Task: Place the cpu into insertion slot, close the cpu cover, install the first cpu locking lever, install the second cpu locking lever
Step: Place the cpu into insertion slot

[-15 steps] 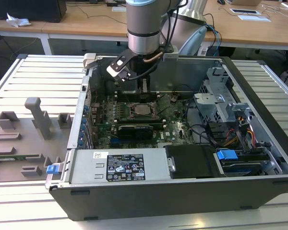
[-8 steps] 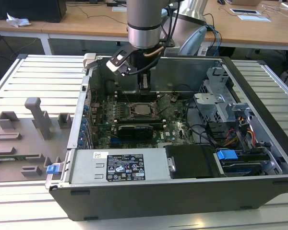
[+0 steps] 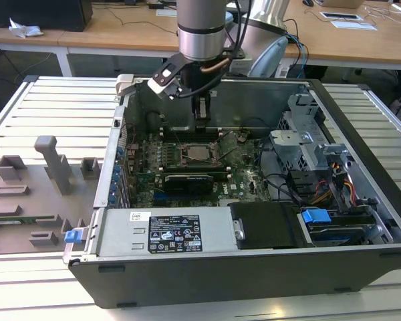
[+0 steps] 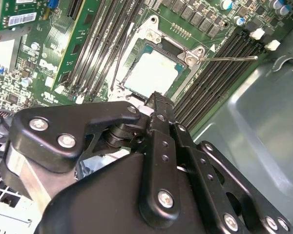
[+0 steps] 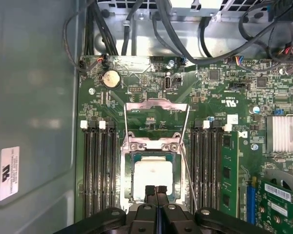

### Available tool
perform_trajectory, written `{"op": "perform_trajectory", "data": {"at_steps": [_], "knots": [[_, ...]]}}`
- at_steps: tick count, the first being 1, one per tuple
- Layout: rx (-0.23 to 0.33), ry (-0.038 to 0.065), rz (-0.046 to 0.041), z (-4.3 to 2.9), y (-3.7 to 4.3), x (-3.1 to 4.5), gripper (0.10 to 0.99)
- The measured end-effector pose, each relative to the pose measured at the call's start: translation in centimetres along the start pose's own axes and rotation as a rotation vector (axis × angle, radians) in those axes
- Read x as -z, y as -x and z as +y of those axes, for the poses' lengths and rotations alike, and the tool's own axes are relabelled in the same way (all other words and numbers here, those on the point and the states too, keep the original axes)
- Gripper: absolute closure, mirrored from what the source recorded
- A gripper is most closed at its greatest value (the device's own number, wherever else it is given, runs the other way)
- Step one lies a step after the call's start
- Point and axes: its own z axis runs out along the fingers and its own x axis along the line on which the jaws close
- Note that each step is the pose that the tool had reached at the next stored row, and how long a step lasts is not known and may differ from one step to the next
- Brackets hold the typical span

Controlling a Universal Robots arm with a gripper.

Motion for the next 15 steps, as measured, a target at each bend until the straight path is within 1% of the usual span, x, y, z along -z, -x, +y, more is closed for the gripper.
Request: {"op": "perform_trajectory", "data": {"at_steps": [2, 3, 7, 11, 13, 15], "knots": [[0.0, 0.0, 0.0, 0.02, 0.0, 0.32, 0.98], [0.0, 0.0, 0.0, 0.04, 0.0, 0.66, 0.98], [0.0, 0.0, -0.0001, 0.09, 0.01, 1.5, 0.98], [0.0, 0.0, 0.0, 0.17, 0.01, 2.8, 0.98], [0.0, 0.0, 0.0, 0.2, 0.02, 3.27, 0.98], [0.0, 0.0, 0.0002, 0.21, 0.02, 3.37, 0.98]]}}
